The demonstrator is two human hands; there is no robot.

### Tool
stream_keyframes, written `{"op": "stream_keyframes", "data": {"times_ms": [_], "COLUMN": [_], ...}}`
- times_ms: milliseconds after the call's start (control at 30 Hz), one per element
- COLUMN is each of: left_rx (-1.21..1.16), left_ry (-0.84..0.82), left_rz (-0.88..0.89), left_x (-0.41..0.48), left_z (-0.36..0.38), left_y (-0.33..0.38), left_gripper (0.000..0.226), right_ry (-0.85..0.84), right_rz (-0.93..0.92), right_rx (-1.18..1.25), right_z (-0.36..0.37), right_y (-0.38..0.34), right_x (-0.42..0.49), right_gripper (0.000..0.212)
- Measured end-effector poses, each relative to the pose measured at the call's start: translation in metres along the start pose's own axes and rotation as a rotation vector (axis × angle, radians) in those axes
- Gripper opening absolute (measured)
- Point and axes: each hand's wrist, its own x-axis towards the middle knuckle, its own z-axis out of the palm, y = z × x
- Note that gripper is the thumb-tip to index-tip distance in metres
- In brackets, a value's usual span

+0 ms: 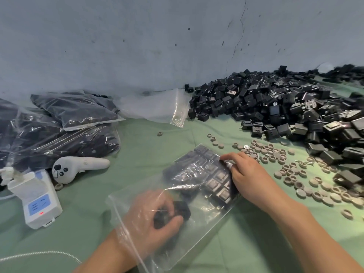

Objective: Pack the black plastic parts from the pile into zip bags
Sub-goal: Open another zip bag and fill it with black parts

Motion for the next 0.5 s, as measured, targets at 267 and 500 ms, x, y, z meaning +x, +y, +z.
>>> {"op": "stream_keyframes", "data": {"times_ms": [267, 500], "left_rx": [0.051, 0.124], "left_ry": [-0.050, -0.112], "left_rz": [0.002, 0.031], "left_x": [-0.001, 0.007], "left_z": [-0.002, 0.001], "left_y": [-0.003, 0.005], "left_gripper": [0.029, 0.039], "right_ry": [0.028, 0.031], "right_rz": [-0.006, 0.003], "right_rx": [0.013, 0.025], "right_z": [0.003, 0.004], "right_y": [0.001, 0.000], "right_x": [-0.002, -0.003], "right_gripper": [0.038, 0.041]}}
